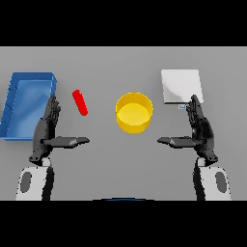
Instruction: Pick up the red beaker and tilt it to pour out 1 green nut into yellow bowl. Pick up the yellow bowl and place it on the metallic measuring scale.
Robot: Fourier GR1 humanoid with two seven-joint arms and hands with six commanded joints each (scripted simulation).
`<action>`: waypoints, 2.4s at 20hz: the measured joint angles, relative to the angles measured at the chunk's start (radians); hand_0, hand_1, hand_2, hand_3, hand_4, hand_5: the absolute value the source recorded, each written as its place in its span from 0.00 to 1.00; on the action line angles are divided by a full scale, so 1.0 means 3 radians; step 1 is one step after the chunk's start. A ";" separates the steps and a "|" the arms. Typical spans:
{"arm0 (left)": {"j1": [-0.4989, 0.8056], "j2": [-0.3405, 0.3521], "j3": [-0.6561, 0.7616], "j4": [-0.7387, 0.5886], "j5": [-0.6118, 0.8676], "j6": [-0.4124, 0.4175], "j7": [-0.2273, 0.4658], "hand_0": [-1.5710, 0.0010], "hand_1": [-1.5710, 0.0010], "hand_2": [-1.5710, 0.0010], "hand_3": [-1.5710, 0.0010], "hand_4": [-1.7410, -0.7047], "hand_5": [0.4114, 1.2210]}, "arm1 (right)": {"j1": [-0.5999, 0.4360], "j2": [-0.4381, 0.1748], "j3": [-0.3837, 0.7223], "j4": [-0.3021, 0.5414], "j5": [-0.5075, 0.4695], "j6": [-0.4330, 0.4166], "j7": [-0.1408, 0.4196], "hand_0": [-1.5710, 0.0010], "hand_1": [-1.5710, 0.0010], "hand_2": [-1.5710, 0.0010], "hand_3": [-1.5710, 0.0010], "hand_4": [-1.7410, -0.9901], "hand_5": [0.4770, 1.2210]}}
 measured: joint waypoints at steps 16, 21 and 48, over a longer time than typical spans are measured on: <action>0.0257 0.0179 -0.0300 -0.0341 -0.0491 0.0035 0.0078 1.00 1.00 1.00 1.00 0.62 0.25 | 0.0439 -0.0197 0.0432 -0.0489 0.0821 -0.0142 -0.0394 1.00 1.00 1.00 1.00 0.82 0.23; -0.0197 0.0144 -0.0203 0.0277 -0.0567 0.0124 -0.0097 1.00 1.00 1.00 1.00 0.57 0.28 | 0.0459 -0.0156 0.0446 -0.0541 0.0770 -0.0117 -0.0344 1.00 1.00 1.00 1.00 0.74 0.24; -0.1806 0.0013 0.0293 0.2542 -0.0708 0.0633 -0.1079 0.41 0.39 0.40 0.52 0.20 0.71 | 0.0441 -0.0161 0.0418 -0.0508 0.0753 -0.0116 -0.0420 1.00 1.00 1.00 1.00 0.67 0.29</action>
